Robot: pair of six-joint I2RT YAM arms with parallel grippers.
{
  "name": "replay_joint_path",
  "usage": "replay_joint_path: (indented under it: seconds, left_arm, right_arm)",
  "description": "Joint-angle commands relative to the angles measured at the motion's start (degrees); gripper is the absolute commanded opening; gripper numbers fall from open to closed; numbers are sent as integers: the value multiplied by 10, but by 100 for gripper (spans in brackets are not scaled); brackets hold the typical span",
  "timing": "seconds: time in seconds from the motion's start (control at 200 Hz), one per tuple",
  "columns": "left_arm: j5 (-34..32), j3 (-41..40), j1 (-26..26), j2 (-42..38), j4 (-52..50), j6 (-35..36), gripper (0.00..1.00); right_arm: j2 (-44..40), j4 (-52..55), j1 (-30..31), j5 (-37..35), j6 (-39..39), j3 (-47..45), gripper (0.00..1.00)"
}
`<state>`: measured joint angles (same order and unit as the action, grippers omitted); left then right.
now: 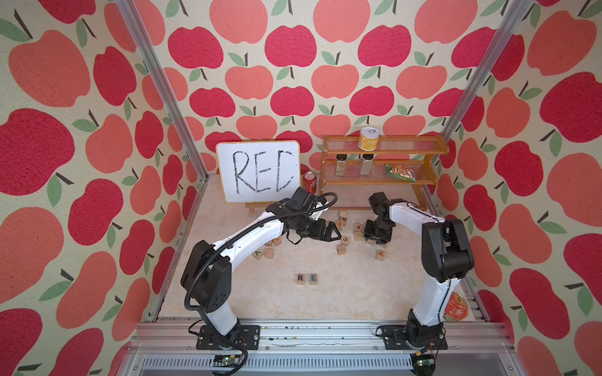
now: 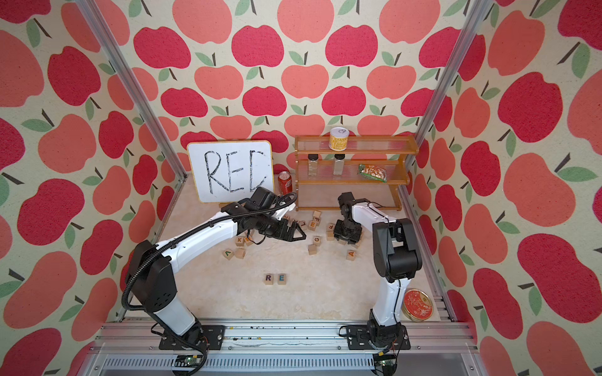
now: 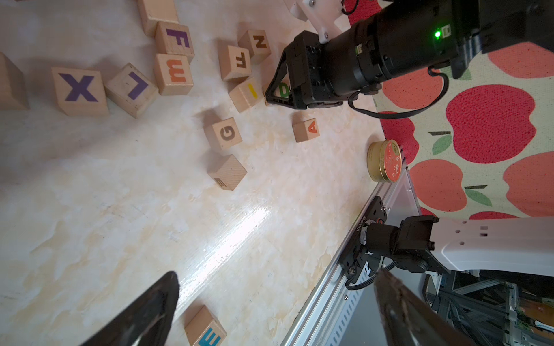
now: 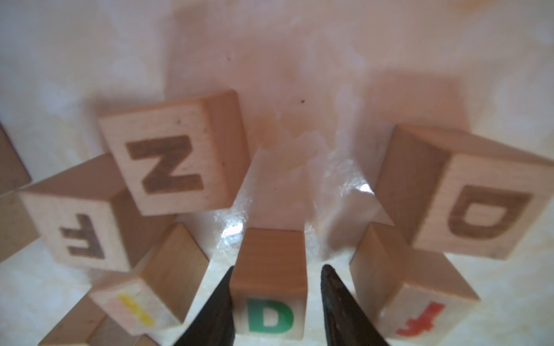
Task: Assemble the uppercase word "red" with letter blocks
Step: Pick up the letter block from the center of the board.
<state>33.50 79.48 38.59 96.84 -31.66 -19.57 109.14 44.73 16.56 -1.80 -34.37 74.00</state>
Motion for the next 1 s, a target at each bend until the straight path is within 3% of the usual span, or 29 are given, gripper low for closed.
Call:
replay_joint_path:
  seconds: [0.0, 0.115, 0.18, 0.265, 0.995]
  left_arm:
    - [11, 24, -4, 14, -19, 9, 99]
    - [11, 30, -4, 18, -24, 11, 99]
    - [11, 31, -5, 18, -25, 12, 99]
    - [12, 31, -6, 19, -25, 11, 99]
    - [14, 5, -4, -14, -19, 6, 99]
  right_arm:
    - [15, 3, -6, 5, 16, 18, 43]
    - [24, 9, -6, 1, 23, 27, 31]
    - [23, 12, -6, -3, 26, 31, 14]
    - [20, 18, -6, -8, 31, 34, 2]
    - [-45, 40, 4, -12, 33, 4, 0]
